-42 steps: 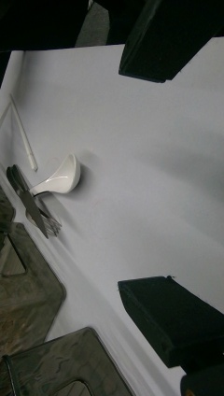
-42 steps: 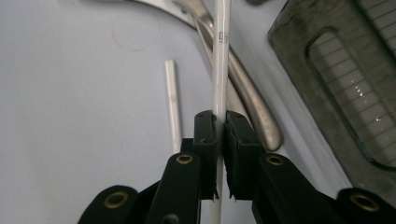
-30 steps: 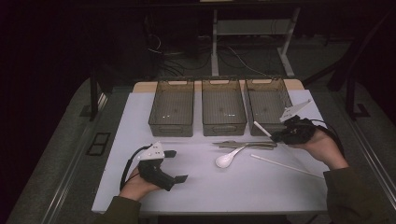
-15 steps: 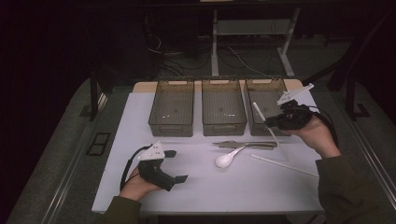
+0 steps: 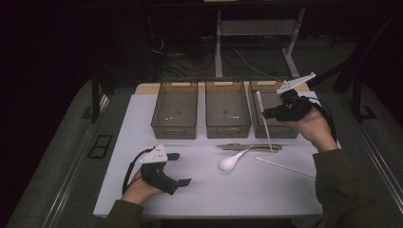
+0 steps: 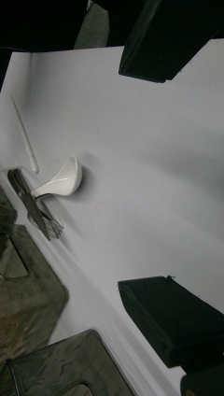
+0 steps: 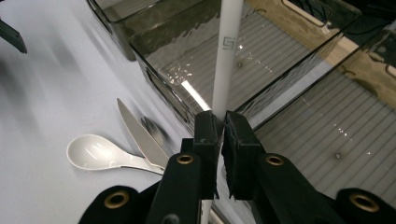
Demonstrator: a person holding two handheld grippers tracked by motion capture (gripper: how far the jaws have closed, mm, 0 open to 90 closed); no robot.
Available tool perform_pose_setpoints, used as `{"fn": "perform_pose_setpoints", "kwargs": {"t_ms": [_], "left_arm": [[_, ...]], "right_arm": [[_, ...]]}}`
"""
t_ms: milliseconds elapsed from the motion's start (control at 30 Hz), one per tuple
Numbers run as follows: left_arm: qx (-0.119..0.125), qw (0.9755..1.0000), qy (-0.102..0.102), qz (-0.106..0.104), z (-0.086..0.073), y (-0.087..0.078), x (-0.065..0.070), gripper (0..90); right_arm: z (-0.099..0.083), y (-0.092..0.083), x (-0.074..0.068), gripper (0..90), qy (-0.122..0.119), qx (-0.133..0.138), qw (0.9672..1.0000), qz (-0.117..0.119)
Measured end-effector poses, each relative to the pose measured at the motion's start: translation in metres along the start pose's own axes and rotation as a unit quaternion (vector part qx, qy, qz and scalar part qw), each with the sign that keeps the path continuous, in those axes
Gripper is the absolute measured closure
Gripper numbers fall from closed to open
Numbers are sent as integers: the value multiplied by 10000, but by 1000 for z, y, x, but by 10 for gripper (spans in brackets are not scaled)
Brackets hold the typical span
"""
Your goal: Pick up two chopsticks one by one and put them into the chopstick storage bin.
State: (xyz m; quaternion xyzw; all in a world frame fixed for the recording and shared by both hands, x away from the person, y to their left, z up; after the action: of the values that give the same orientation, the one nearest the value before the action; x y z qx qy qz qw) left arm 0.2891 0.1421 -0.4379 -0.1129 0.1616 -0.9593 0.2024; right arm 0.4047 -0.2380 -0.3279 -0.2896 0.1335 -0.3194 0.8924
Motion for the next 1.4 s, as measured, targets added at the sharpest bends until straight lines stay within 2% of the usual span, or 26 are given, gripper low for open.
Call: {"fn": "perform_pose_setpoints", "kwargs": {"t_ms": [333, 400, 600, 800, 1000, 1400], "left_arm": [[-16, 10000, 18, -12, 0, 1, 0, 0], [-20, 10000, 22, -10, 0, 1, 0, 0], [-12, 10000, 54, -16, 1, 0, 0, 0], [51, 10000, 4, -23, 1, 0, 1, 0], [34, 10000, 36, -32, 1, 0, 1, 0], [37, 10000, 42, -49, 2, -1, 1, 0]], "right_arm": [[20, -11, -7, 836, -54, 322, 9994, 122], [27, -11, -8, 836, -75, 365, 9992, 106], [44, -7, -15, 837, -72, 559, 9981, 264], [65, 1, -25, 836, -132, 724, 9965, 405], [83, 11, -32, 837, -130, 867, 9945, 566], [127, 39, -48, 836, -136, 1134, 9899, 834]]}}
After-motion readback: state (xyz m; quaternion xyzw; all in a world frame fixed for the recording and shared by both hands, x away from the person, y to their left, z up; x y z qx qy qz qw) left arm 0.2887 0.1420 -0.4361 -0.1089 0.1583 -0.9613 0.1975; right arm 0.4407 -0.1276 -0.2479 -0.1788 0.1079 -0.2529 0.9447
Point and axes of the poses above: each handheld gripper's, and its own axes: y roughly forward along the jaws, z roughly out of its top, x roughly to its right, the point moved 3 cm from there along y, roughly forward along the jaws, and after that the axes turned 9 degrees about x, right-handed, at the moved point
